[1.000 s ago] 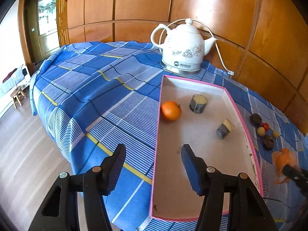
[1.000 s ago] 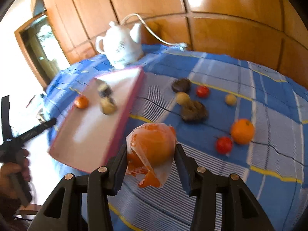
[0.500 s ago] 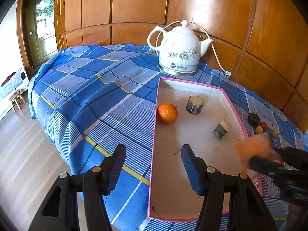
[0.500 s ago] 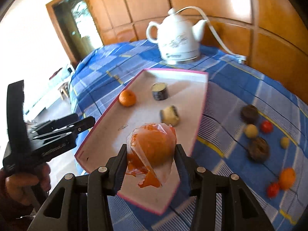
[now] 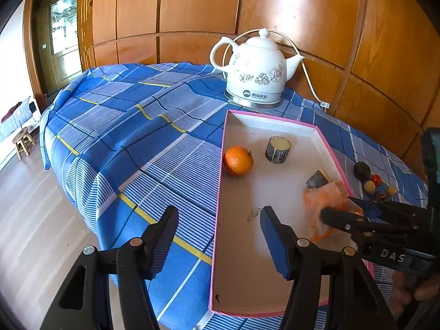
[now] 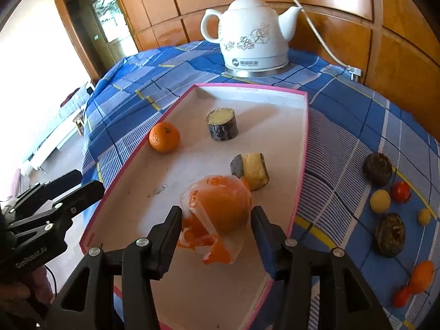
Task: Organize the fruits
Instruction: 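Carry the orange bag into the tray and lower it with the right gripper, then open the right gripper off the orange bag and withdraw it from the tray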
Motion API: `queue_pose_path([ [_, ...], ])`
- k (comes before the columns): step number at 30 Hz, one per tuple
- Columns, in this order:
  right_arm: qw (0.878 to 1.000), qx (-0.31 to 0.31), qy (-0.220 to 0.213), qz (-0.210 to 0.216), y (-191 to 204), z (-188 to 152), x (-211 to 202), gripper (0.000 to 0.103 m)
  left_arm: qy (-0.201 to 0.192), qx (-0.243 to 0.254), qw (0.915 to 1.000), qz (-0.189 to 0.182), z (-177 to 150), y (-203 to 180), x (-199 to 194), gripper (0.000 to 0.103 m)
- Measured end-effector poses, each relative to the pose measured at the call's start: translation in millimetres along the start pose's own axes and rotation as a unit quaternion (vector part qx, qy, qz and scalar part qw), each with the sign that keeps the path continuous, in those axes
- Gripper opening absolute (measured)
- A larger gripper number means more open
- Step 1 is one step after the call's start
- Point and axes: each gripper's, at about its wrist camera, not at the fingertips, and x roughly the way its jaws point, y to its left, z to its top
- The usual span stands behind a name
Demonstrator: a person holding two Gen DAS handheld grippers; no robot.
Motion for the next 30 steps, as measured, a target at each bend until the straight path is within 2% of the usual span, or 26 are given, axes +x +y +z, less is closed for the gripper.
queue_pose_path([
  [8, 0.999, 0.03, -0.019, 0.003, -6, -8, -18, 0.052, -0.008, 0.007, 0.9999, -0.003, 1, -6, -6, 0.066],
  [14, 0.999, 0.037, -0.031, -0.01, -7, -14, -31, 0.052, -0.019, 0.014, 0.9997, -0.006, 2, -10, -12, 0.067],
  [17, 0.998, 0.035, -0.039, -0.017, -5, -18, -38, 0.052, -0.024, 0.013, 0.9996, -0.01, 2, -12, -17, 0.071],
  [30, 0.996, 0.012, -0.065, -0.061, 7, -34, -61, 0.052, -0.036, 0.032, 0.9986, -0.019, 1, -24, -27, 0.071],
])
